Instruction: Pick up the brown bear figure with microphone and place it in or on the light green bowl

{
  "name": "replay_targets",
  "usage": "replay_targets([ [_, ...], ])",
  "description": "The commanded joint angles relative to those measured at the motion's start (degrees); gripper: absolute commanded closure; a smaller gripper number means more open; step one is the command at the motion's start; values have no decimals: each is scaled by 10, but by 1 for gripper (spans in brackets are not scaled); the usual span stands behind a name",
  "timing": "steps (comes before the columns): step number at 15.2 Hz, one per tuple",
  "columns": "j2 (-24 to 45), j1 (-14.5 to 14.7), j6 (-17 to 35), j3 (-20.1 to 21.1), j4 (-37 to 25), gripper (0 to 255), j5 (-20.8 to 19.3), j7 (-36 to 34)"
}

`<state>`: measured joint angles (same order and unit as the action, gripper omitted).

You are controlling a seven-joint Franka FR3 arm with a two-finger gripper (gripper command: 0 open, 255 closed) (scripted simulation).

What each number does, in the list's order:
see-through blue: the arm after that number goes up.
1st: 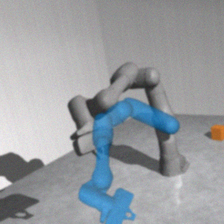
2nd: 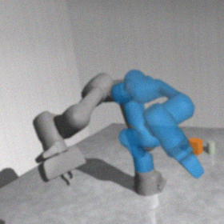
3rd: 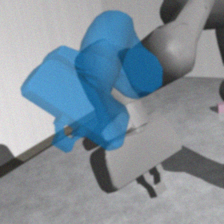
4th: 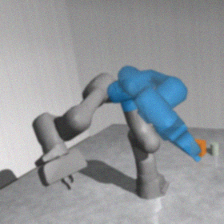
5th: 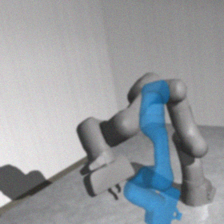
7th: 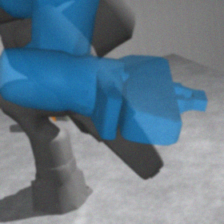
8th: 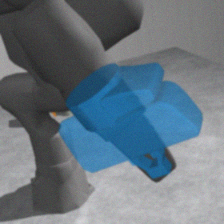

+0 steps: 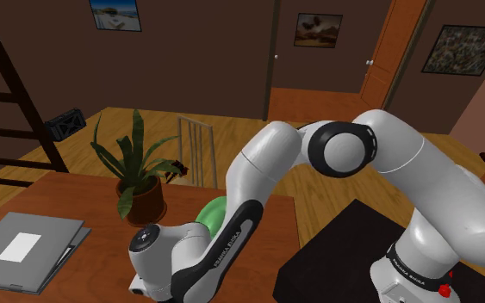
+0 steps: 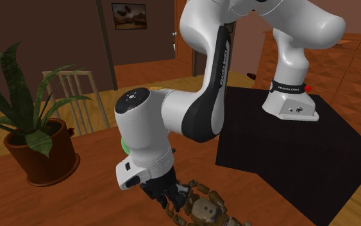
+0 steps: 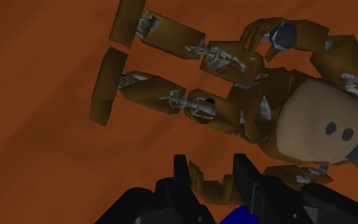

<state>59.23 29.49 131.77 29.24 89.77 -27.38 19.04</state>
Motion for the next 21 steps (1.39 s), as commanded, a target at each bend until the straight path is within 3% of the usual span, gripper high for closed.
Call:
replay_targets([
  [1,-13,-4,-7,5,6,255,4,1],
  [21,-128,-43,-81,56,48,255,46,10],
])
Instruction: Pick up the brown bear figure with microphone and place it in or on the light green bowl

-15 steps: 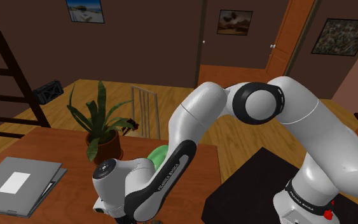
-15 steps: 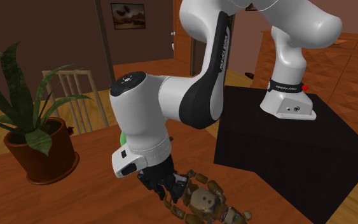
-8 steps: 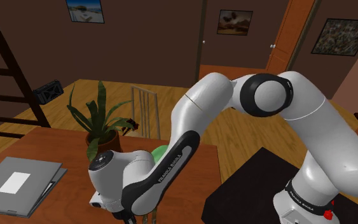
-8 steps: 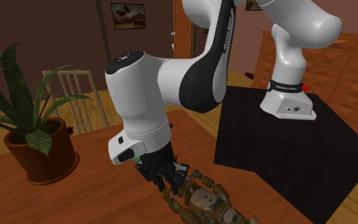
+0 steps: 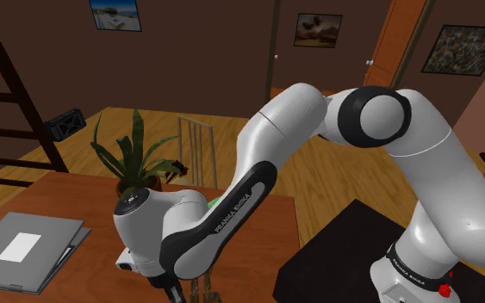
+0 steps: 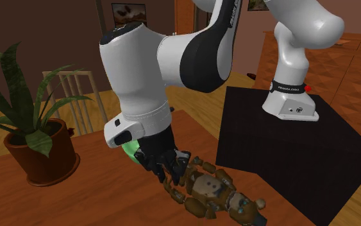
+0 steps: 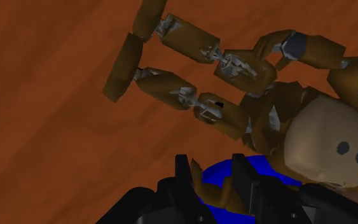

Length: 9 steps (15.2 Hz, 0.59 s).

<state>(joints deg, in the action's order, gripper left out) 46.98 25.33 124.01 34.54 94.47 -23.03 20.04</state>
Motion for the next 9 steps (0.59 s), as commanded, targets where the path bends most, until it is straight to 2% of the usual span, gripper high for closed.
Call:
replay_targets([
  [1,-11,-3,-8,5,2,255,5,1],
  [4,-23,-7,-19,11,3,255,11,3],
  [9,-30,-57,-30,4,1,255,13,59],
])
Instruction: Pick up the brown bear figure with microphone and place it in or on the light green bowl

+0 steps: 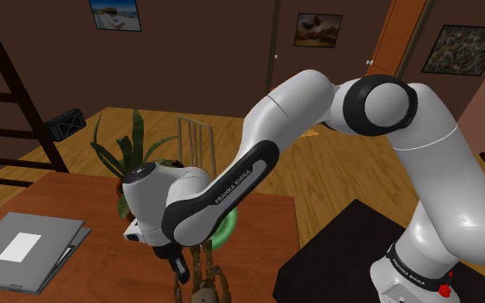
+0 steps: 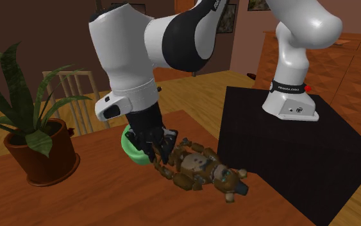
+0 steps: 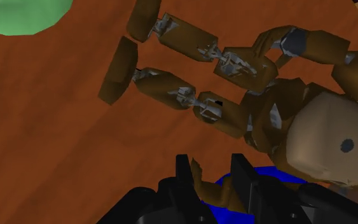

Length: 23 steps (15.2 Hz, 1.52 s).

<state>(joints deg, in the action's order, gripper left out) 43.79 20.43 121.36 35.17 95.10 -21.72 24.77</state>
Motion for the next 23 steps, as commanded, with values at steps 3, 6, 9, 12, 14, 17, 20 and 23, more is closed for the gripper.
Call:
replay_targets([
  [3,2,-34,-14,-8,-16,255,0,46],
  [6,6,-57,-27,-15,-33,255,0,80],
  [9,14,-78,-43,-22,-57,255,-1,113],
  [12,26,-96,-61,-31,-89,255,-2,147],
  [14,37,-106,-75,-37,-115,255,-4,170],
  [17,57,-118,-99,-46,-162,255,-6,204],
  [20,83,-126,-127,-56,-220,255,-8,238],
  [23,118,-128,-162,-67,-295,255,-11,274],
])
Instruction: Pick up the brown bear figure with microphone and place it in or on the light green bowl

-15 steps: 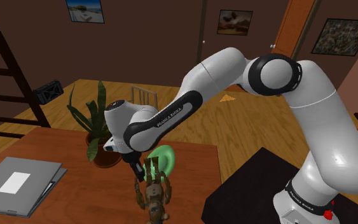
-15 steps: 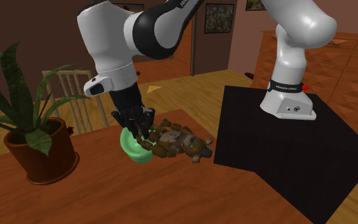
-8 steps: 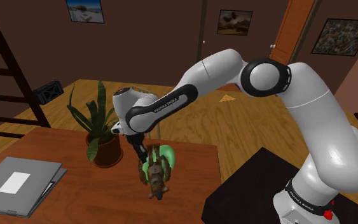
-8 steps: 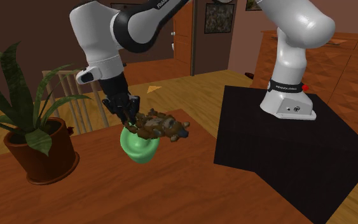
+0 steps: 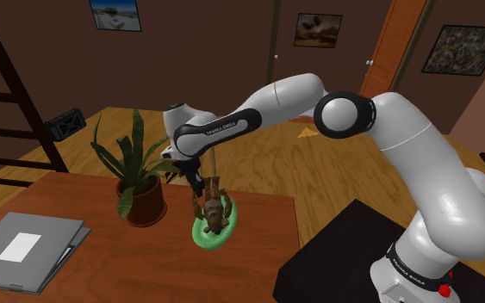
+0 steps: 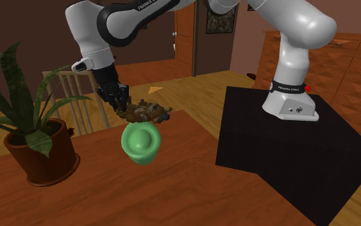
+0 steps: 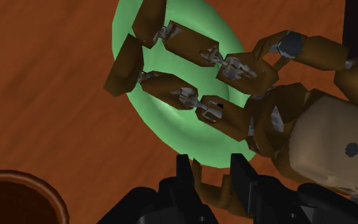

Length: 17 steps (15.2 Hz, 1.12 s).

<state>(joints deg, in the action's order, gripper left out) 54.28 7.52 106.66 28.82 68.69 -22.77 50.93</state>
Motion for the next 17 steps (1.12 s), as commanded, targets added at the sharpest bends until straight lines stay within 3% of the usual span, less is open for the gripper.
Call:
replay_targets([
  [1,27,1,-29,-7,-60,255,-2,25],
  [2,47,3,-47,-12,-102,255,-3,41],
  [17,117,13,12,-28,-113,255,-17,40],
])
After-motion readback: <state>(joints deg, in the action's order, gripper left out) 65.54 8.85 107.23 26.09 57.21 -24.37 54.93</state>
